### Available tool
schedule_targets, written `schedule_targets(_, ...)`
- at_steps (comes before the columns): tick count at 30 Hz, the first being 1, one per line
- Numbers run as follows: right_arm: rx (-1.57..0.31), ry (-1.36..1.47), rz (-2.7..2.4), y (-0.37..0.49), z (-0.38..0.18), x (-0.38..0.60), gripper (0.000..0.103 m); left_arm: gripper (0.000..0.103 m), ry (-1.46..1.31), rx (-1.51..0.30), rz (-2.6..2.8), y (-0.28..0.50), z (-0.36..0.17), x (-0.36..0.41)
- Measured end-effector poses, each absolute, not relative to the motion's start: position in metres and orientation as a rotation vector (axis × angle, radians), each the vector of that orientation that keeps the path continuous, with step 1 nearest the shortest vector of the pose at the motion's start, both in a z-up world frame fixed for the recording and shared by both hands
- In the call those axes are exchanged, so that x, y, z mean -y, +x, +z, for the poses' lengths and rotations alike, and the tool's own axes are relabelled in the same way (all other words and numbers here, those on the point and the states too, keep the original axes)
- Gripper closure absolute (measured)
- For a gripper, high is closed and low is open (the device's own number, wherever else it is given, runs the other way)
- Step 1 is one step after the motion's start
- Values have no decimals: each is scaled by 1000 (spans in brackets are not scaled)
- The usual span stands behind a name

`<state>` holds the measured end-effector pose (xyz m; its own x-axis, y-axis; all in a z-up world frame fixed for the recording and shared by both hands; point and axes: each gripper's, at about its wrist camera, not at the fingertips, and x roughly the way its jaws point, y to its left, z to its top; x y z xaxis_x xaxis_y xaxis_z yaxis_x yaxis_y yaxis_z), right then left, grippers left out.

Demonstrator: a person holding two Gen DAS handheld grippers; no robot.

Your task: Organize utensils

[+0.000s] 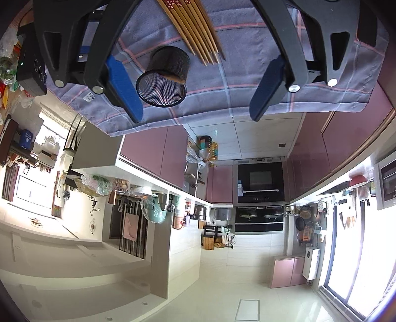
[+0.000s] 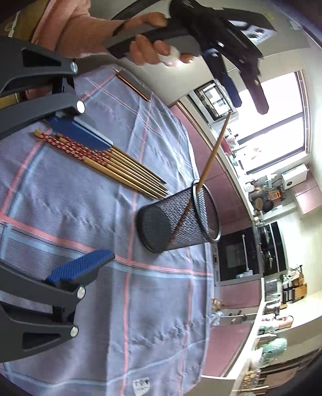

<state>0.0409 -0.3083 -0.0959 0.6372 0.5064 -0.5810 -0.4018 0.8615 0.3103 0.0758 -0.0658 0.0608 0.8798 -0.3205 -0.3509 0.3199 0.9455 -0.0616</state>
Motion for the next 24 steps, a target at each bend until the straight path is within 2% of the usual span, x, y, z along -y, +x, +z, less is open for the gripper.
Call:
schedule_targets(1,-703,156,519,42,-94,307,16,8,-4,-359,-316,70,59,61)
schedule_targets(3,-687,143,493,44,-91,305,7,5,-15,-359,-283,59,53,49)
schedule_targets(18,-728,82,350,67,-102,295,7,5,-73,-532,-68,44,-24,-21)
schedule_targets(24,-816,44,92,109,-119,321,7,5,-74,-758,40,93,-78,-45)
